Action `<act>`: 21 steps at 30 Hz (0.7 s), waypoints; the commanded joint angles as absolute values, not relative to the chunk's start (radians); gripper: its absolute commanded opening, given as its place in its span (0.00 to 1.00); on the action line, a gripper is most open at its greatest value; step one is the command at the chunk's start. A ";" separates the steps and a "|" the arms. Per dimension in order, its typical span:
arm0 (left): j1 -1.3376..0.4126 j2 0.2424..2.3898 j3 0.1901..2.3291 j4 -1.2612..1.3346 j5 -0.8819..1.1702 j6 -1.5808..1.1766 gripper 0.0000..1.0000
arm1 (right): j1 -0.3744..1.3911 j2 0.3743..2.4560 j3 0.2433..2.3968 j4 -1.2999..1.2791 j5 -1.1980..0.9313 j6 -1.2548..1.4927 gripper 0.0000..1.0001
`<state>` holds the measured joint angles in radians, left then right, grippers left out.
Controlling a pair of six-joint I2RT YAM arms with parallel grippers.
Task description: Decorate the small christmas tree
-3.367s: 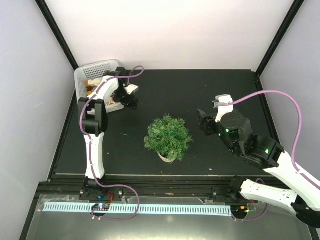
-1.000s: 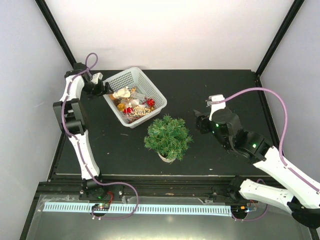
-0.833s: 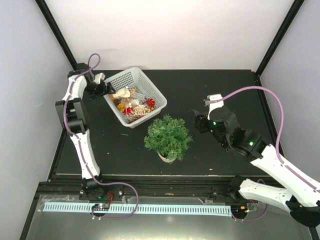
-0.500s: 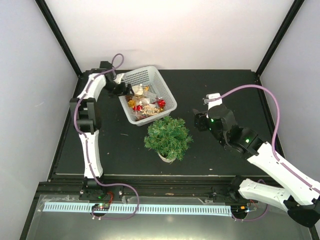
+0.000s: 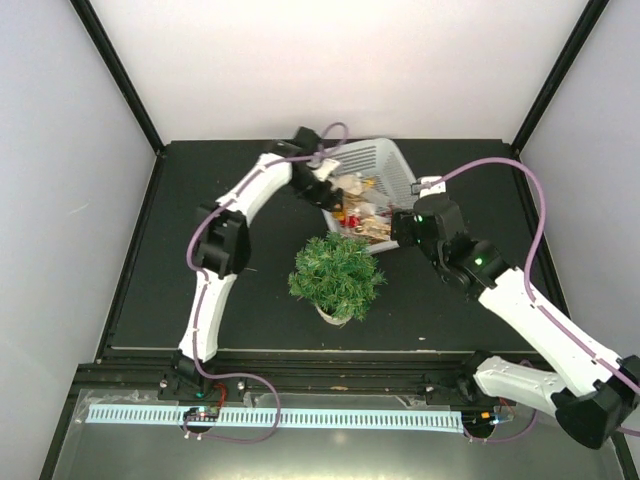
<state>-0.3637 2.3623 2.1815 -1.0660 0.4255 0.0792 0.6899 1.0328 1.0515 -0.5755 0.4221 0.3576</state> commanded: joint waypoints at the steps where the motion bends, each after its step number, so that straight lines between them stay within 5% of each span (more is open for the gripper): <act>1: -0.510 2.404 2.305 -1.101 0.276 0.132 0.99 | 0.579 1.106 1.057 -0.464 0.322 0.412 0.76; 9: -0.414 2.347 2.260 -1.078 0.185 0.108 0.99 | 0.469 1.335 1.136 -0.379 0.242 0.478 0.76; 21: -0.080 2.168 2.034 -1.078 0.650 0.155 0.99 | 0.380 1.664 1.353 -0.393 0.118 0.489 0.75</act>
